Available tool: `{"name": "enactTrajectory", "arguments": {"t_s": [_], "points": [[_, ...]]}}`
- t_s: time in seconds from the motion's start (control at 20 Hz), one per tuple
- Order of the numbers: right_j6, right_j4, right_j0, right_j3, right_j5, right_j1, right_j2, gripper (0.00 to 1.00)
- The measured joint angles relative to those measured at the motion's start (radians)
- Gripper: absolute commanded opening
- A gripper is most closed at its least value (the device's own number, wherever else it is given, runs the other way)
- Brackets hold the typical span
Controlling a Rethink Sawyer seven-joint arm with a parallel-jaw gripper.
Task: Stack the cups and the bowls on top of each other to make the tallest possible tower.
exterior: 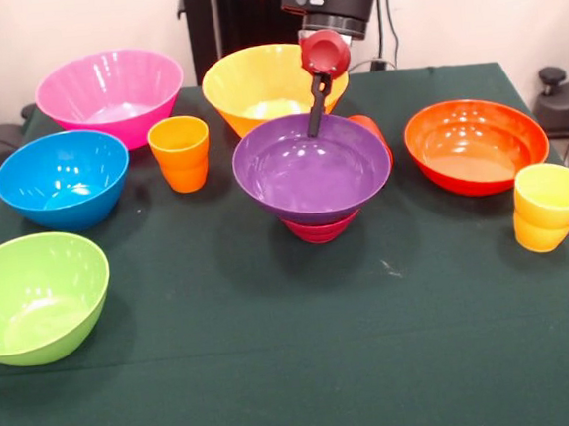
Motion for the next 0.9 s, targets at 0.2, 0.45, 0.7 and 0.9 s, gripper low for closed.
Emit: {"name": "enactTrajectory", "arguments": {"t_s": [0.2,0.45,0.7,0.9], "points": [[0.000,0.000,-0.001,0.000,0.000,-0.001,0.000,1.00],[0.000,-0.001,-0.016,0.000,0.000,-0.023,0.006,1.00],[0.000,-0.007,-0.046,0.000,0.011,-0.085,0.031,1.00],[0.000,-0.008,-0.064,0.001,0.046,-0.131,0.051,1.00]]}}
